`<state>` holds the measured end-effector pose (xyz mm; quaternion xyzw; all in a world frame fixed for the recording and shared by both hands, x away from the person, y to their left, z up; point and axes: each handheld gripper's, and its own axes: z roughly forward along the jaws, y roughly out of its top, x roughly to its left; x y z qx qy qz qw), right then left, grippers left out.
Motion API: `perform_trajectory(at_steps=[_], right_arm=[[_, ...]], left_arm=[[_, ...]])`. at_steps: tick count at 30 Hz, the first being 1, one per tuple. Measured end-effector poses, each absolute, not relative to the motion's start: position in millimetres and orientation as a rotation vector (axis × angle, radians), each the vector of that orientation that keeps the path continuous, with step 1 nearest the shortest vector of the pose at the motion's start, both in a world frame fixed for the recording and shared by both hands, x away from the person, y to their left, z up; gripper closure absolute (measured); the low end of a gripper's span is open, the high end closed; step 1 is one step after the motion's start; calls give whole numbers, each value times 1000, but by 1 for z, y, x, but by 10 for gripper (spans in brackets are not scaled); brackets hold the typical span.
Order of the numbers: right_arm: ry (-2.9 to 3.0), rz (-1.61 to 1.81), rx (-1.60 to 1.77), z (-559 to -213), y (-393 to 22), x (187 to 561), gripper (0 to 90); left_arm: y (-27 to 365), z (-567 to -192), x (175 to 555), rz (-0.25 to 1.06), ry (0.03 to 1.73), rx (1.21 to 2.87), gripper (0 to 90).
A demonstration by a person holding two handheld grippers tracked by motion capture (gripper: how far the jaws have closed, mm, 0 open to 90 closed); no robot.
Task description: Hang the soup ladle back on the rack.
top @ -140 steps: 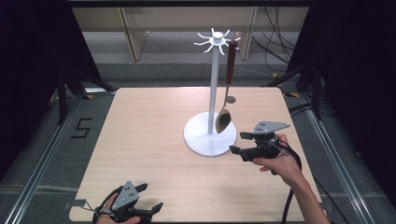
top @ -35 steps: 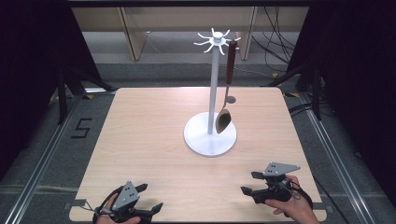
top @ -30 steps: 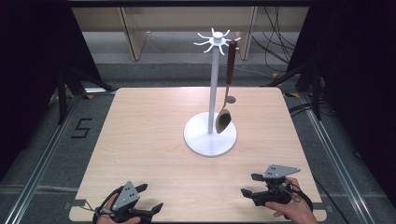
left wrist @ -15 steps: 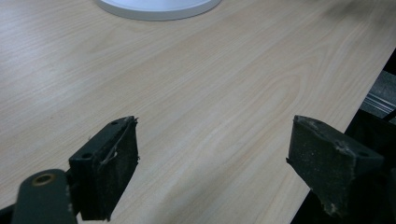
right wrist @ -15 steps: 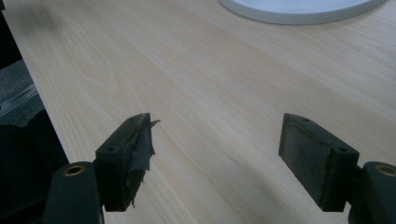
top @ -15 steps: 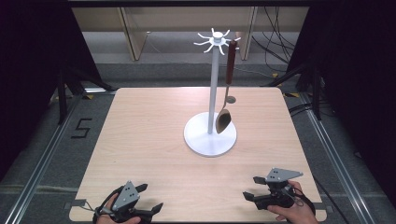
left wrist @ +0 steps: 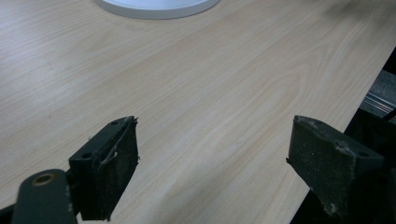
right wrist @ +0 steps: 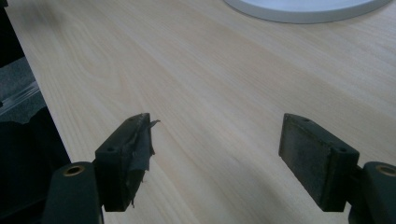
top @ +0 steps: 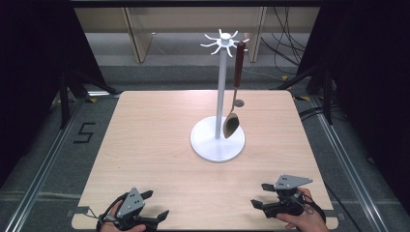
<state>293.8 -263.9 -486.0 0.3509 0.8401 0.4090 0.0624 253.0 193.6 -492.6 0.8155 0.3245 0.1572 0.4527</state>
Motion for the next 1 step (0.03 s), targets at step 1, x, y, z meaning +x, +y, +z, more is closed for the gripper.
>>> perform_trajectory(at_steps=[1], right_arm=[[2533,1239,1043,-487,-264,295,267]], left_arm=[[194,-492,253,391,800,2021,153]])
